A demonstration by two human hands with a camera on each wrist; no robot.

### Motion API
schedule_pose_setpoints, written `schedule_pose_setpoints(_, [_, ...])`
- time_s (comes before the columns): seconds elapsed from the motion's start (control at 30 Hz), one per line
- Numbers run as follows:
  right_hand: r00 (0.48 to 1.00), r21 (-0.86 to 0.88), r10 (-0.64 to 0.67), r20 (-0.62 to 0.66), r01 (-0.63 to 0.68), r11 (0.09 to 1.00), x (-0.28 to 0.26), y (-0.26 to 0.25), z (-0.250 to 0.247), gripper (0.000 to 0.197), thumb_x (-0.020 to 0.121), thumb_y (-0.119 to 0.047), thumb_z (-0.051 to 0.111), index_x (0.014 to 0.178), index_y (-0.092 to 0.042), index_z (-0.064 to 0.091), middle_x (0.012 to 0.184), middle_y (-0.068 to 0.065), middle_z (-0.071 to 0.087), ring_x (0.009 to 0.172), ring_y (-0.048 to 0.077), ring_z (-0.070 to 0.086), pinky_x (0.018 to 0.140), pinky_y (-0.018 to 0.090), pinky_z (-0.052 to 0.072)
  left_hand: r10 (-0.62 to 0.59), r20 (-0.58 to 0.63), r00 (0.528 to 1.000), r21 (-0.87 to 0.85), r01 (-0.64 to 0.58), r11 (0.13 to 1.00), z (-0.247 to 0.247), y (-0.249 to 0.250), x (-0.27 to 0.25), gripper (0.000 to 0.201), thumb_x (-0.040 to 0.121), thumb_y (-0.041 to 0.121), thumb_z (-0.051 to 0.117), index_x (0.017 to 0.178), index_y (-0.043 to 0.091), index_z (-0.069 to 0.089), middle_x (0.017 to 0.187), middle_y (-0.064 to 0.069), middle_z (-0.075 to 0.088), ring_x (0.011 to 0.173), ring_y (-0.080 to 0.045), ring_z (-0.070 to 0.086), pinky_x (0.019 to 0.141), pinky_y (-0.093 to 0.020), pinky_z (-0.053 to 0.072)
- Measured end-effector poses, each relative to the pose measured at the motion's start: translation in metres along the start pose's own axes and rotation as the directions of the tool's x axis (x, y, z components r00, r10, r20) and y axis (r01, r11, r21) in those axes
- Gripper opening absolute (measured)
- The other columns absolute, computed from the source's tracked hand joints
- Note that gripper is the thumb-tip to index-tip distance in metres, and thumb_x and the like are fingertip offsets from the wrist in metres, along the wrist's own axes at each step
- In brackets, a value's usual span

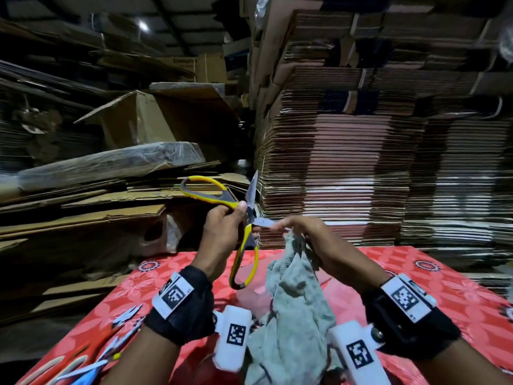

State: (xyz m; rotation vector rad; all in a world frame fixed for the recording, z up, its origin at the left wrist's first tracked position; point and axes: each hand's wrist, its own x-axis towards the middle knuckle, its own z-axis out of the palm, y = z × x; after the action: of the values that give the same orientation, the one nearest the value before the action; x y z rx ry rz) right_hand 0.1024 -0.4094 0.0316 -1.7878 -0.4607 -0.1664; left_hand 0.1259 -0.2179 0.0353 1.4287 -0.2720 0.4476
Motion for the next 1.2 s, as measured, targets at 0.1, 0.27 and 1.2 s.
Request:
schedule_pose_setpoints(0.1, [0.998,-0.006,0.006,-0.056,-0.006,1.000,0.002,-0.004,-0.012,0.028,0.101,-0.021,0.049,0.104,-0.012,0.075,0.053,-0.005,0.046,0.040,0.006,0.038,0.039,0.018,0.024,-0.033,0.019,0.999,-0.004,0.033,0.999,0.003,0.001,-0.002,0.029,0.109,0.023,0.053,0.090,0.002,0.060,0.073,-0.015,0.064,0.054,-0.019,0.068,0.049,-0.030,0.057])
schedule_pose_setpoints(0.27, [0.991,0.023,-0.058,-0.124,0.062,0.998,0.004,-0.012,-0.020,0.025,0.090,0.006,0.056,0.100,-0.009,0.073,0.065,0.008,0.062,0.054,0.020,0.053,0.042,0.023,0.038,-0.008,0.012,1.000,0.001,0.008,1.000,0.005,-0.004,-0.002,0.038,0.112,0.031,0.044,0.093,0.003,0.062,0.072,-0.013,0.057,0.046,-0.018,0.058,0.042,-0.028,0.049])
schedule_pose_setpoints(1.2, [0.650,-0.325,-0.585,-0.484,0.488,0.810,-0.010,-0.016,-0.002,0.031,0.081,-0.014,0.088,0.099,-0.021,0.064,0.094,-0.007,0.072,0.086,0.010,0.072,0.078,0.026,0.058,0.087,0.182,0.979,-0.063,-0.077,0.995,0.014,0.014,-0.019,0.022,0.102,0.019,0.066,0.098,-0.001,0.071,0.081,-0.010,0.075,0.066,-0.023,0.069,0.056,-0.025,0.057])
